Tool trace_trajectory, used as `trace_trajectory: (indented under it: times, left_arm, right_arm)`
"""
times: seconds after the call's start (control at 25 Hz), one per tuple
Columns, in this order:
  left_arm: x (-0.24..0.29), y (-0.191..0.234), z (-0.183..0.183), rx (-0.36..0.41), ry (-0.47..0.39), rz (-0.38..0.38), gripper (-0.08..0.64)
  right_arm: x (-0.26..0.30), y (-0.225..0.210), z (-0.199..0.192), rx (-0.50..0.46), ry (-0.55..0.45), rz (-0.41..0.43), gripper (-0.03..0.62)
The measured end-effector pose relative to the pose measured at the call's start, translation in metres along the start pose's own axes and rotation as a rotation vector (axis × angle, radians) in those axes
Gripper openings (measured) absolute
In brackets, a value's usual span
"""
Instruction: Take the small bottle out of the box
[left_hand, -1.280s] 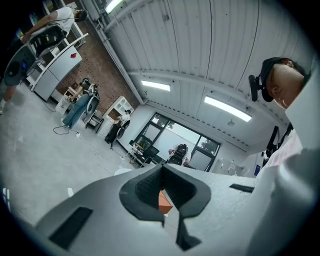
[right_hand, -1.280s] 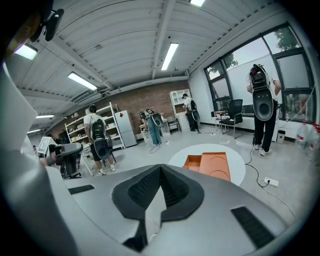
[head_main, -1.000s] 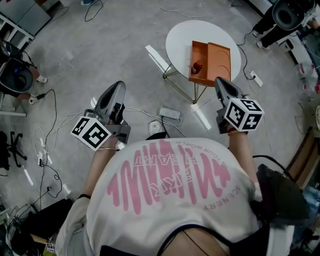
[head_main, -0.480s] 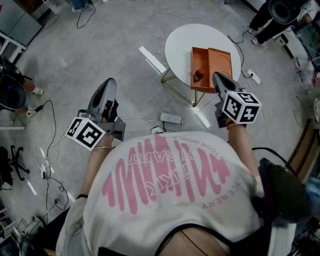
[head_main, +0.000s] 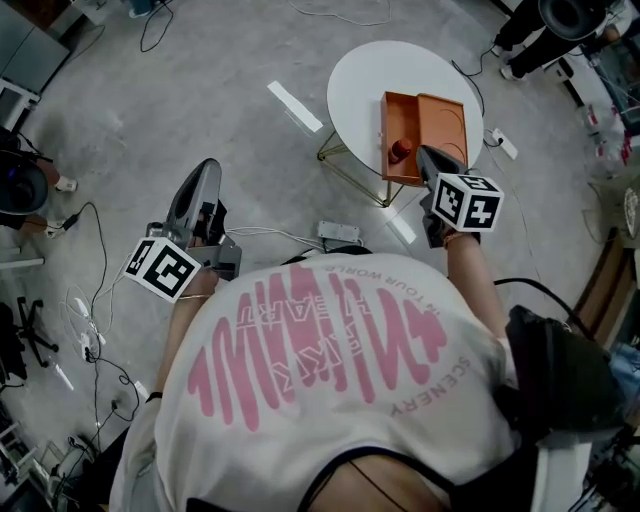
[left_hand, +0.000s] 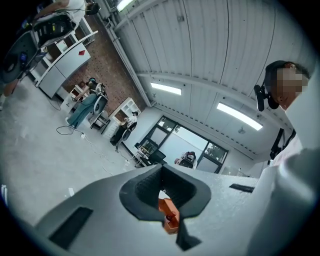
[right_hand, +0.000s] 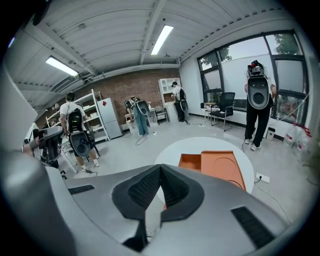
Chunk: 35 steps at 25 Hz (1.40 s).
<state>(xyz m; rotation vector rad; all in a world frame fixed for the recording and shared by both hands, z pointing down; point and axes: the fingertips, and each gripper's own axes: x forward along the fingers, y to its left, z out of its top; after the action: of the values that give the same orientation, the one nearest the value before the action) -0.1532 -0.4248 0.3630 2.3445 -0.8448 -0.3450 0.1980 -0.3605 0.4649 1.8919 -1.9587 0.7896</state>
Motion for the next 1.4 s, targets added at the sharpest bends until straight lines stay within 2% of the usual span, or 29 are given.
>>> trace_trajectory:
  times: [0.32, 0.48, 0.68, 0.76, 0.92, 1.04, 1.2, 1.4]
  left_arm:
    - [0.003, 0.021, 0.002, -0.021, -0.012, 0.041, 0.008]
    - [0.002, 0.035, 0.005, -0.021, -0.013, 0.066, 0.008]
    - [0.005, 0.047, 0.002, -0.039, 0.002, 0.090, 0.008]
    - [0.008, 0.049, -0.001, -0.043, 0.016, 0.092, 0.008]
    - [0.011, 0.051, -0.005, -0.046, 0.034, 0.091, 0.008]
    - [0.012, 0.051, -0.006, -0.046, 0.044, 0.091, 0.008]
    - [0.013, 0.051, -0.006, -0.041, 0.052, 0.098, 0.008]
    - [0.013, 0.059, -0.005, -0.043, 0.046, 0.128, 0.008]
  right_arm:
    - [0.031, -0.024, -0.027, -0.012, 0.108, -0.046, 0.005]
    - [0.048, -0.037, -0.036, 0.011, 0.156, -0.082, 0.005]
    - [0.068, -0.043, -0.038, 0.043, 0.187, -0.054, 0.008]
    - [0.074, -0.047, -0.042, 0.061, 0.199, -0.052, 0.133]
    - [0.081, -0.052, -0.049, 0.062, 0.219, -0.077, 0.143]
    - [0.086, -0.051, -0.057, 0.061, 0.232, -0.077, 0.182]
    - [0.090, -0.059, -0.061, 0.025, 0.247, -0.112, 0.190]
    - [0.103, -0.066, -0.062, 0.038, 0.253, -0.107, 0.189]
